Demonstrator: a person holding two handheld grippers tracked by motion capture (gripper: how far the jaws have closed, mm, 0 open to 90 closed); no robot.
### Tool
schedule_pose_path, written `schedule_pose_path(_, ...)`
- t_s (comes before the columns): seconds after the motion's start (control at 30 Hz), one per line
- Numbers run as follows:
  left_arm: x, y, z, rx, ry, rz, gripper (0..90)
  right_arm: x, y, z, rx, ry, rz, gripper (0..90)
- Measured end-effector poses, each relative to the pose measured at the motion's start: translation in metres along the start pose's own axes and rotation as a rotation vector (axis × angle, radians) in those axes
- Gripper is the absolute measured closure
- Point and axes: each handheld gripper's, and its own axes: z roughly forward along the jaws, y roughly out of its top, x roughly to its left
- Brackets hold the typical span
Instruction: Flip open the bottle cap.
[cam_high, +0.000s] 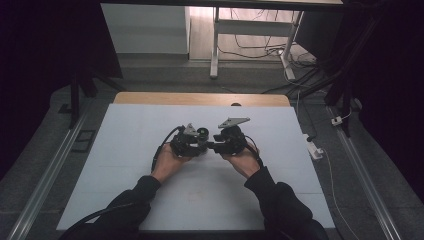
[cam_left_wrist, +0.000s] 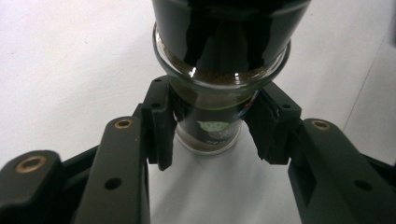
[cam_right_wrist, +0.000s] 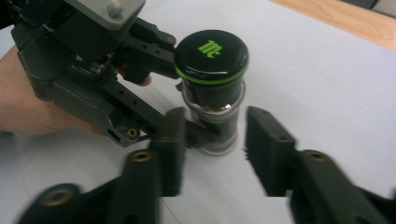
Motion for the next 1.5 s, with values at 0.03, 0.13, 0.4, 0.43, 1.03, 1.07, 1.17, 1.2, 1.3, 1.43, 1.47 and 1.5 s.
schedule_pose_path(0.03,0.0,0.0,0.0,0.001,0.001,0.0,53.8,0.0,0.001,0.001,0.003,0.006,-0.003,66.2)
schedule_pose_path(0.13,0.0,0.0,0.0,0.005,0.001,0.0,53.8,0.0,0.002,0.006,0.02,0.03,-0.015,81.9)
schedule_pose_path(0.4,0.0,0.001,0.0,0.01,0.001,-0.002,53.8,0.004,0.003,0.015,0.042,0.035,-0.036,89.4)
schedule_pose_path(0.43,0.0,0.001,0.0,0.007,0.002,-0.004,53.8,0.004,0.003,0.015,0.042,0.035,-0.036,89.4)
schedule_pose_path(1.03,-0.001,0.001,0.0,0.009,0.006,-0.006,53.8,0.006,0.008,0.008,0.009,0.036,-0.032,89.4)
schedule_pose_path(1.07,-0.001,0.001,0.0,0.01,0.007,-0.005,53.8,0.006,0.008,0.008,0.009,0.036,-0.032,89.4)
schedule_pose_path(1.17,-0.001,0.001,0.0,0.011,0.007,-0.004,53.8,0.006,0.008,0.008,0.007,0.037,-0.031,89.5)
schedule_pose_path(1.2,-0.001,0.001,0.0,0.011,0.007,-0.004,53.8,0.006,0.008,0.008,0.006,0.037,-0.033,89.4)
schedule_pose_path(1.3,-0.001,0.001,0.0,0.011,0.006,-0.004,53.8,0.006,0.008,0.007,0.004,0.039,-0.035,89.4)
schedule_pose_path(1.43,-0.001,0.002,0.0,0.011,0.007,-0.004,53.8,0.006,0.008,0.006,0.002,0.041,-0.038,89.5)
schedule_pose_path(1.47,-0.001,0.002,0.0,0.012,0.007,-0.004,53.8,0.006,0.008,0.006,0.001,0.043,-0.039,89.5)
schedule_pose_path(1.5,-0.001,0.002,0.0,0.012,0.007,-0.005,53.8,0.007,0.008,0.006,-0.001,0.042,-0.039,89.5)
